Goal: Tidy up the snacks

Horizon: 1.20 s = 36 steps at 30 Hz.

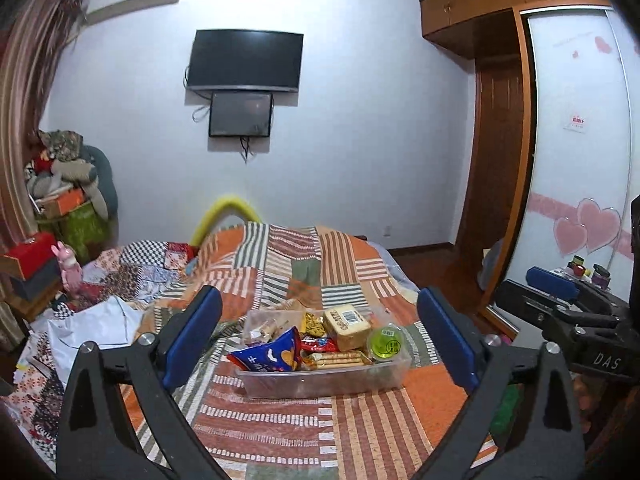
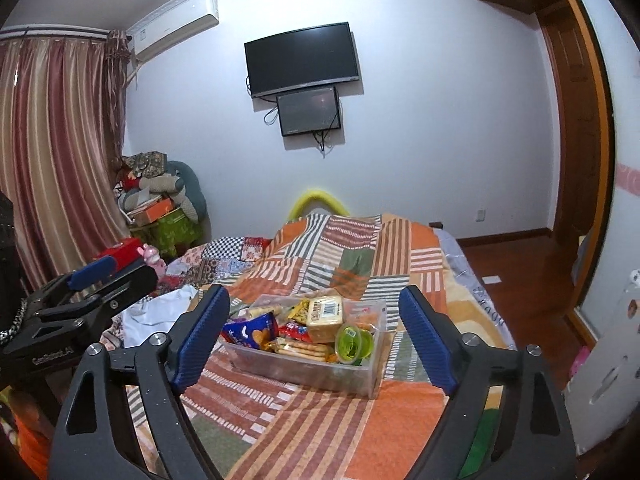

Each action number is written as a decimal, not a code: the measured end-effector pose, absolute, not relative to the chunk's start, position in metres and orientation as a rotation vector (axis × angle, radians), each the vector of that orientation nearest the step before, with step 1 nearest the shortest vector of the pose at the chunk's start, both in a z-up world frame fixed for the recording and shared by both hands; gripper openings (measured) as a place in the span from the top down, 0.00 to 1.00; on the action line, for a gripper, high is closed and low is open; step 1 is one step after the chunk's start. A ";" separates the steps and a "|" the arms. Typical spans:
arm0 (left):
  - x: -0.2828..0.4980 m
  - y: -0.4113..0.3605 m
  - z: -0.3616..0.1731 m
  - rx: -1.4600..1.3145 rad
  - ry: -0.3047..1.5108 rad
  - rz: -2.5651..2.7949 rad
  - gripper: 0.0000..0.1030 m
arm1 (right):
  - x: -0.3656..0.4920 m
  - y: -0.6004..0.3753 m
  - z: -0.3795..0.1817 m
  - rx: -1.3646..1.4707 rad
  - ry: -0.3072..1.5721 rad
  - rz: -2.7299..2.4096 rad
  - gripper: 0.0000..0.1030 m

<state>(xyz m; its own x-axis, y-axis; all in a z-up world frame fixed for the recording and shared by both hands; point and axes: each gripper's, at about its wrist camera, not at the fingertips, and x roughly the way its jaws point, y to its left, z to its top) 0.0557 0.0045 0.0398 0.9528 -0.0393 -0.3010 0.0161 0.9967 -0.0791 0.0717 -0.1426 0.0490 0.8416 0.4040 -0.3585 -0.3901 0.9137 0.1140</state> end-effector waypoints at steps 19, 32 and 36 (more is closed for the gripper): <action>0.034 0.005 0.032 -0.086 0.287 -0.006 0.01 | 0.050 -0.143 0.047 0.021 0.333 0.362 0.00; 0.035 0.005 0.030 -0.092 0.293 -0.009 0.01 | 0.047 -0.143 0.046 0.022 0.339 0.360 0.00; 0.034 0.005 0.030 -0.090 0.290 -0.011 0.01 | 0.046 -0.143 0.046 0.023 0.340 0.359 0.00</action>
<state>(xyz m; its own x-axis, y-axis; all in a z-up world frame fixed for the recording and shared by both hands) 0.0342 0.0049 0.0299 0.9581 -0.0240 -0.2855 -0.0021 0.9959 -0.0906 0.0463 -0.1430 0.0464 0.8804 0.3481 -0.3221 -0.3405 0.9367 0.0817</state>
